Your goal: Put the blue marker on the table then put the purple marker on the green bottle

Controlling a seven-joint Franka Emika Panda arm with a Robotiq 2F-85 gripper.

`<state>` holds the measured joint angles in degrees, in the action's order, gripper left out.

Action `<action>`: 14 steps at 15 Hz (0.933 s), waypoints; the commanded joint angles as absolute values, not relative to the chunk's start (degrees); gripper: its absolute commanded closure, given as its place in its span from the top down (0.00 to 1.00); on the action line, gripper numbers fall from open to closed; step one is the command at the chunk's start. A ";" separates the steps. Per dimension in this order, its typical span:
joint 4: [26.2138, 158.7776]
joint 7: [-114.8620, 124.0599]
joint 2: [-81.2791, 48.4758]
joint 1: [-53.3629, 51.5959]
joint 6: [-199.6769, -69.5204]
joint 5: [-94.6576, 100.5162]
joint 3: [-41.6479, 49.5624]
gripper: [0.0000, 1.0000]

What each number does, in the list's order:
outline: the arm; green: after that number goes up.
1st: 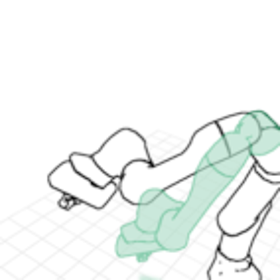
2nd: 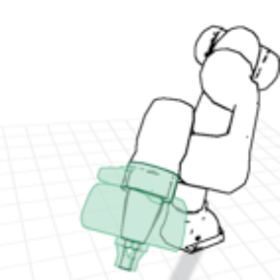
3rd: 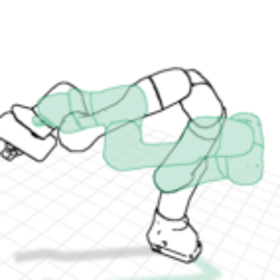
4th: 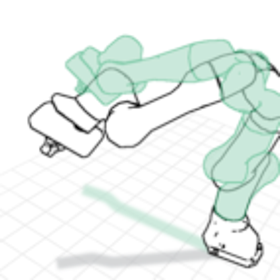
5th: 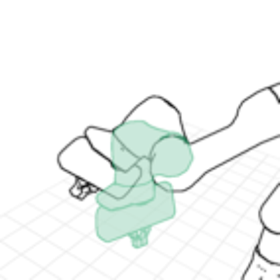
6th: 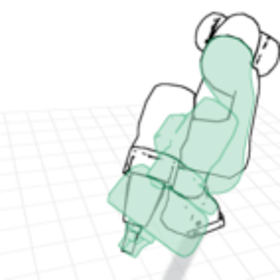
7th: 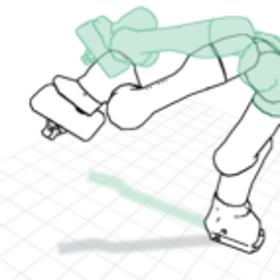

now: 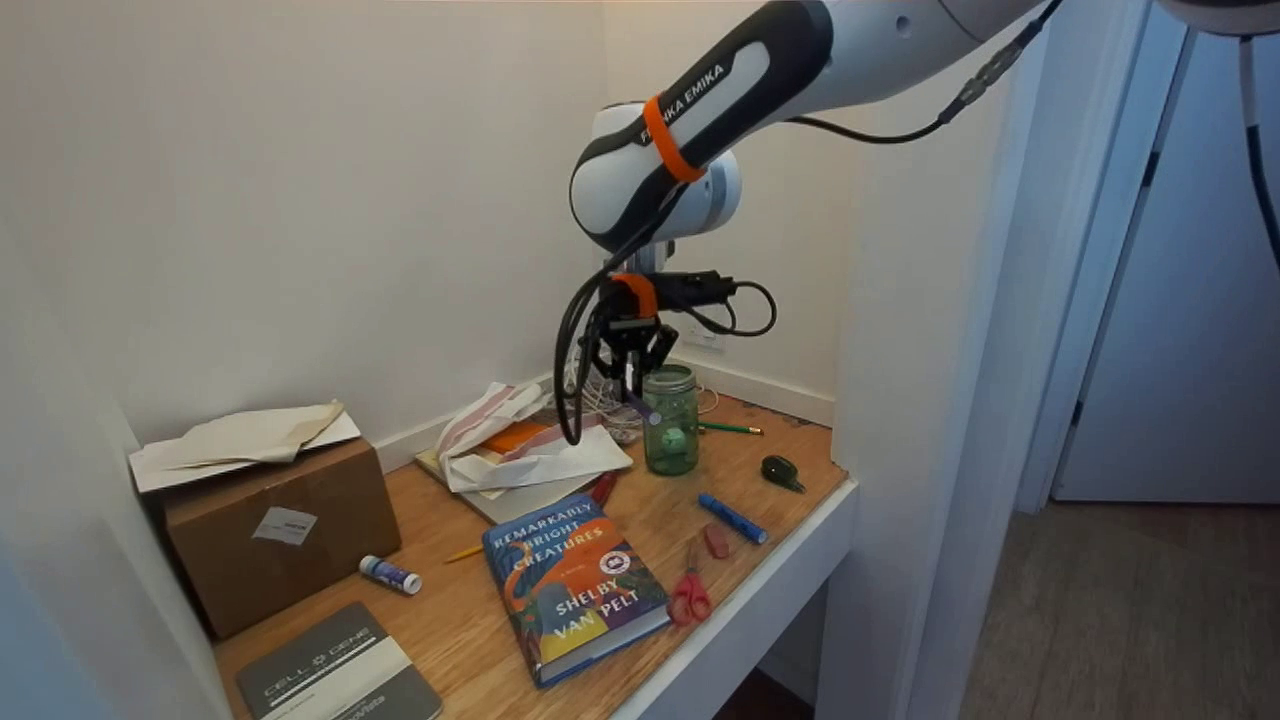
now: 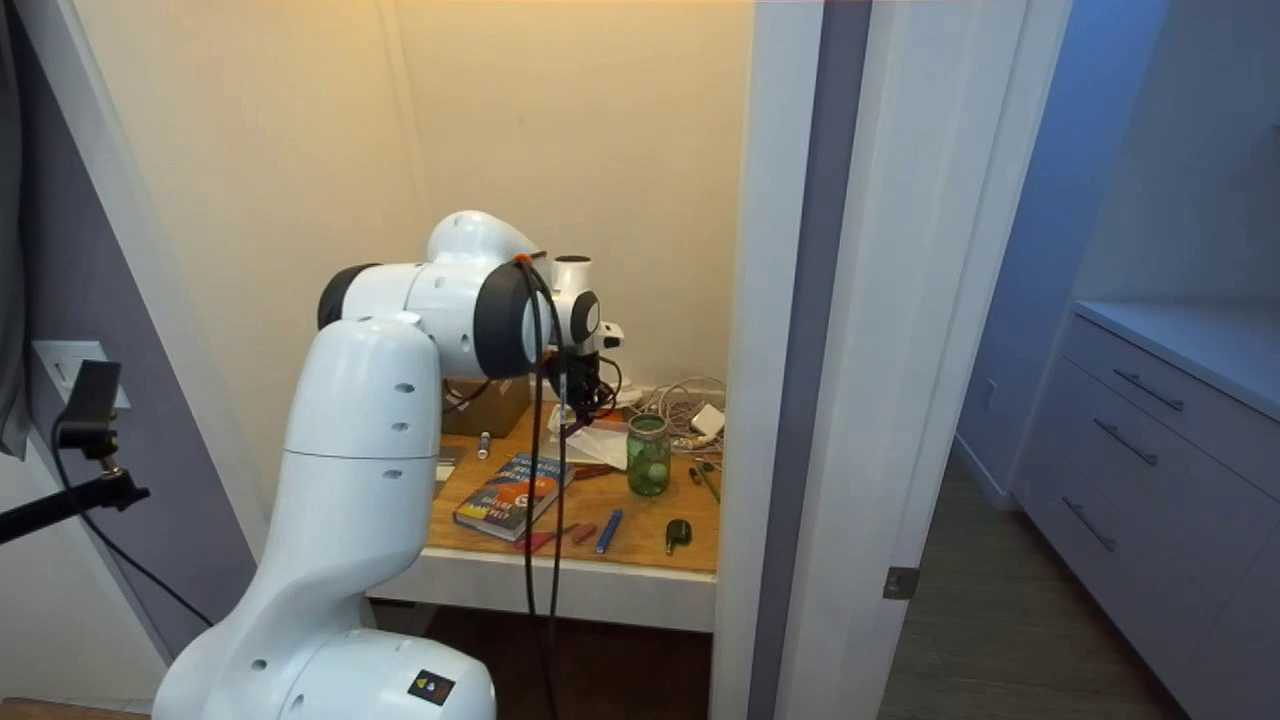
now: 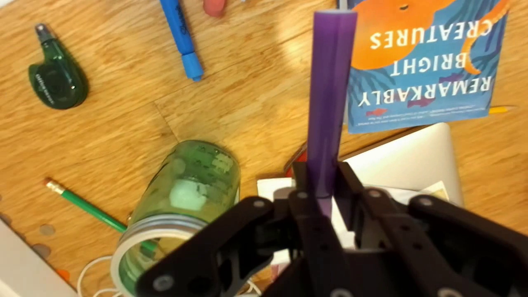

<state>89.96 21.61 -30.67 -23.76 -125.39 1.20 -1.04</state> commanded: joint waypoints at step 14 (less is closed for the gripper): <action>70.83 2.89 -43.88 -19.21 -124.35 12.28 -2.06 0.04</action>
